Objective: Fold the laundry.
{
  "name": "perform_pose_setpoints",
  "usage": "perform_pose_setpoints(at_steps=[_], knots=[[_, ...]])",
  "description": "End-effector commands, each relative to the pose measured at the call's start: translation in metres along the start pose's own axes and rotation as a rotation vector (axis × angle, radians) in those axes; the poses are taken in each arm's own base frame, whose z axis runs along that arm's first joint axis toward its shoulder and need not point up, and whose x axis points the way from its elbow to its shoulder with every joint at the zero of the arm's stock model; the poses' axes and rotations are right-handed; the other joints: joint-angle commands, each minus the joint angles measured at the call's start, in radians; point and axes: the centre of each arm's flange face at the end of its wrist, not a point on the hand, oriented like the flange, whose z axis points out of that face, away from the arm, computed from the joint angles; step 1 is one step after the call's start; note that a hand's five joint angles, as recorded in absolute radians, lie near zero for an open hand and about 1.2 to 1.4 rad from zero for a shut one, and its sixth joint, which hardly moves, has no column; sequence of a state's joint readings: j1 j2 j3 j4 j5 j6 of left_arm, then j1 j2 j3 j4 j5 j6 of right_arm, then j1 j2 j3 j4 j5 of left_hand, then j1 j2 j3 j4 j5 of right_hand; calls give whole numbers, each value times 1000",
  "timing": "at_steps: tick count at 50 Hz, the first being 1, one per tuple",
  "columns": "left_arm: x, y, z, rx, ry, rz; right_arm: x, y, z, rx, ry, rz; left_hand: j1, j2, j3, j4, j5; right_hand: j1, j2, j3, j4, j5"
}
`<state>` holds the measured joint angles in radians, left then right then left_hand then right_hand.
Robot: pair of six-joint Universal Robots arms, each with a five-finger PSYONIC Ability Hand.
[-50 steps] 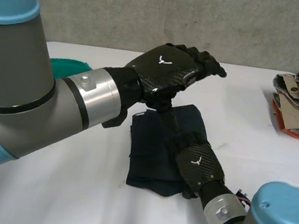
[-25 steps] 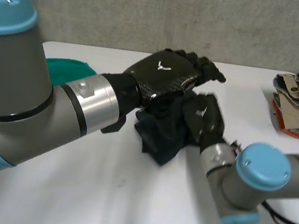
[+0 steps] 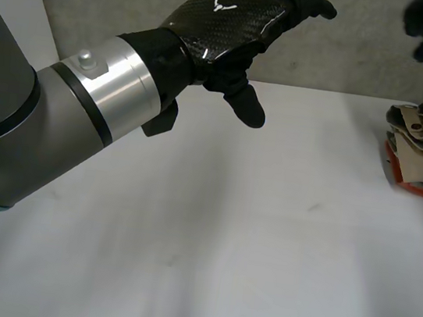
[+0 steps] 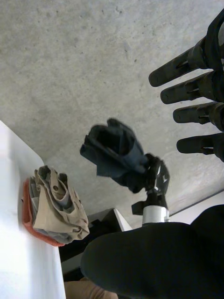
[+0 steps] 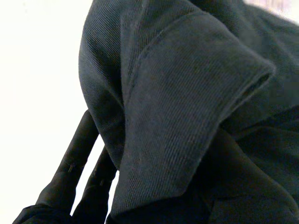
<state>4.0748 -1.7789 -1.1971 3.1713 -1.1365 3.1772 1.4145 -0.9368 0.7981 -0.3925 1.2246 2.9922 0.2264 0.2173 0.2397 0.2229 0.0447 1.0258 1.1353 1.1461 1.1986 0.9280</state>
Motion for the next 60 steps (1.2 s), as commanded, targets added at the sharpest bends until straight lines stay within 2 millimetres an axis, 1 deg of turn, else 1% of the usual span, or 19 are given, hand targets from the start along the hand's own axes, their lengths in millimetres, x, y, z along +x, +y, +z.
perform_pose_setpoints(at_steps=[1,6,10,14,15,18,26,31,35,39,46,47,48,51,52,55,58,59,60], knots=[[1,13,0,-35,5,-14,37,118,-22,-199,-93,43,-13,-4,-26,-9,-6,370,261,250,198,294],[2,25,3,-64,10,-28,25,201,-63,-340,-243,147,-10,-1,-23,-6,-3,370,261,250,198,294],[2,34,4,-84,11,-38,31,228,-81,-384,-248,174,-10,-1,-23,-6,-3,370,261,250,198,294],[3,36,5,-88,15,-36,44,228,-84,-397,-211,156,-10,-1,-23,-6,-3,370,261,250,198,294],[4,35,5,-87,16,-34,46,226,-83,-394,-208,152,-10,-1,-23,-6,-3,223,114,103,50,147],[3,33,6,-80,16,-30,53,210,-76,-383,-181,132,-7,2,-20,-4,0,-851,-961,-972,-1024,-928],[9,25,5,-62,29,-28,73,142,-62,-367,-66,126,-7,2,-20,-4,0,-851,-961,-972,-1024,-928],[20,25,2,-67,53,-35,81,104,-75,-415,-34,136,-10,-1,-23,-6,-3,-851,-961,-972,-1024,-928],[25,28,0,-78,63,-43,111,83,-93,-488,70,113,-13,-4,-26,-9,-6,-851,-961,-972,-1024,-928],[26,27,-2,-78,64,-45,149,74,-107,-604,232,-47,-13,-4,-26,-9,-6,-851,-961,-972,-1024,-928],[20,-5,4,35,44,-8,195,19,-77,-552,512,-520,-4,5,-17,-1,3,-851,-961,-972,-1024,-928],[17,-13,5,63,31,0,188,10,-67,-498,519,-527,-4,5,-17,-1,3,-851,-961,-972,-1024,-928],[14,-21,6,90,17,6,161,-4,-45,-377,481,-499,-4,5,-17,-1,3,-851,-961,-972,-1024,-928],[-4,-57,6,201,-82,22,121,-27,-23,-222,409,-438,-4,5,-17,-1,3,-851,-961,-972,-1024,-928],[-12,-66,6,228,-119,27,91,-55,-12,-101,343,-394,-7,2,-20,-4,0,-851,-961,-972,-1024,-928],[-49,-84,3,281,-263,65,43,-98,-12,46,202,-308,-7,2,-20,-4,0,-851,-961,-972,-1024,-928],[-106,-78,-9,238,-432,97,-4,-105,-21,85,46,-241,-1,8,-14,2,6,-851,-961,-972,-1024,-928],[-116,-75,-12,217,-460,101,-41,-105,-32,91,-69,-195,2,11,-12,5,9,-851,-961,-972,-1024,-928],[-137,-66,-21,161,-523,112,-57,-105,-37,90,-117,-174,2,11,-12,5,9,-851,-961,-972,-1024,-928]])
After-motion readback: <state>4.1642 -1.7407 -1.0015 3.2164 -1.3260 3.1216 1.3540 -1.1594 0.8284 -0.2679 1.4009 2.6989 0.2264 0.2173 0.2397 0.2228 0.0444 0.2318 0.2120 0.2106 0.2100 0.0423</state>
